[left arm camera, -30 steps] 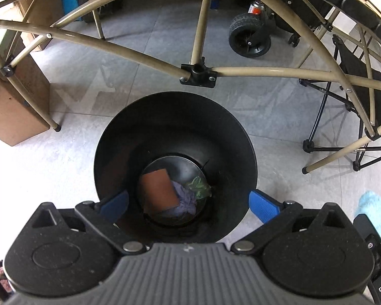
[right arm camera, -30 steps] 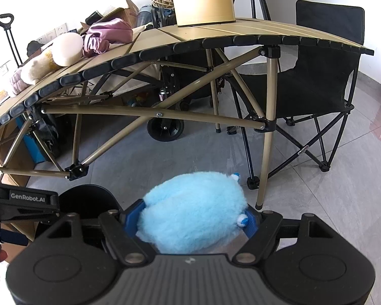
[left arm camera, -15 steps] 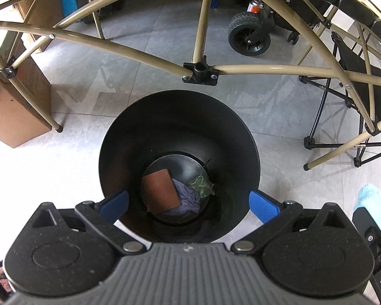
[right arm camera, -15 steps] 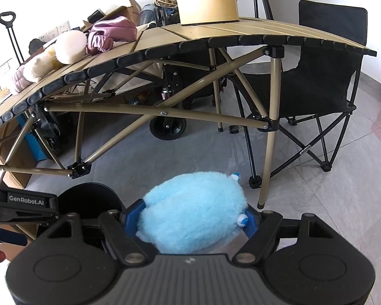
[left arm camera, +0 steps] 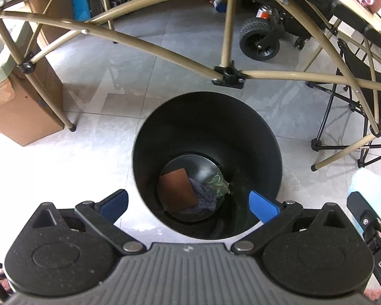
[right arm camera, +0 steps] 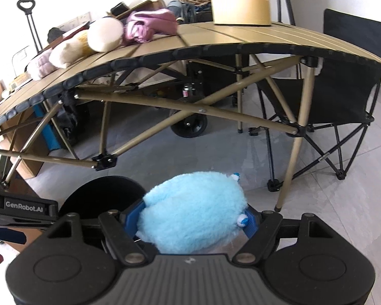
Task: Collect trash
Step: 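Move the left tool aside while the right tool brings the blue plush over the bin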
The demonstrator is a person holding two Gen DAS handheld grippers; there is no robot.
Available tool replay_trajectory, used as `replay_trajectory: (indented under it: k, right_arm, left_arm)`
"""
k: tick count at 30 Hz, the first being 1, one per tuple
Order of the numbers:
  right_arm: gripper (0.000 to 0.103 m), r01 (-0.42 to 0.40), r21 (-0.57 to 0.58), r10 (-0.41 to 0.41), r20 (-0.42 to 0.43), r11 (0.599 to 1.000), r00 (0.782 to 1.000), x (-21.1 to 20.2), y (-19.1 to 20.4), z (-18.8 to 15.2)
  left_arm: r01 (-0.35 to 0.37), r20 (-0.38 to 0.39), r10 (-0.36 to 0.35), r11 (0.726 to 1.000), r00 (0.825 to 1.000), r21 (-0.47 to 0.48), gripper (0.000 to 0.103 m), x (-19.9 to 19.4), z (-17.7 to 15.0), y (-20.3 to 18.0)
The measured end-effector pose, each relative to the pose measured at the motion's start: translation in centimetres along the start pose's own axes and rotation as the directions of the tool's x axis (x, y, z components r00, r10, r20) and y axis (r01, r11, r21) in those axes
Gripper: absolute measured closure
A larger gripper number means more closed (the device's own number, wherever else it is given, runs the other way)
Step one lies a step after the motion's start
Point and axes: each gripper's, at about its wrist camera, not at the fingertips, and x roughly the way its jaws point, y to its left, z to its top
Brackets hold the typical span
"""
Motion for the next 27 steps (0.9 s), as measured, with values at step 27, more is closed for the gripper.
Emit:
replay_trajectory:
  k: [27]
  right_arm:
    - [0.028,-0.113,-0.123,0.095,-0.142,0.986,0.985,3.4,11.1,-0.2]
  left_arm:
    - [-0.041,0.030,0.046,0.989,0.999,-0.141,0.000,-2.2,-1.2,11.8]
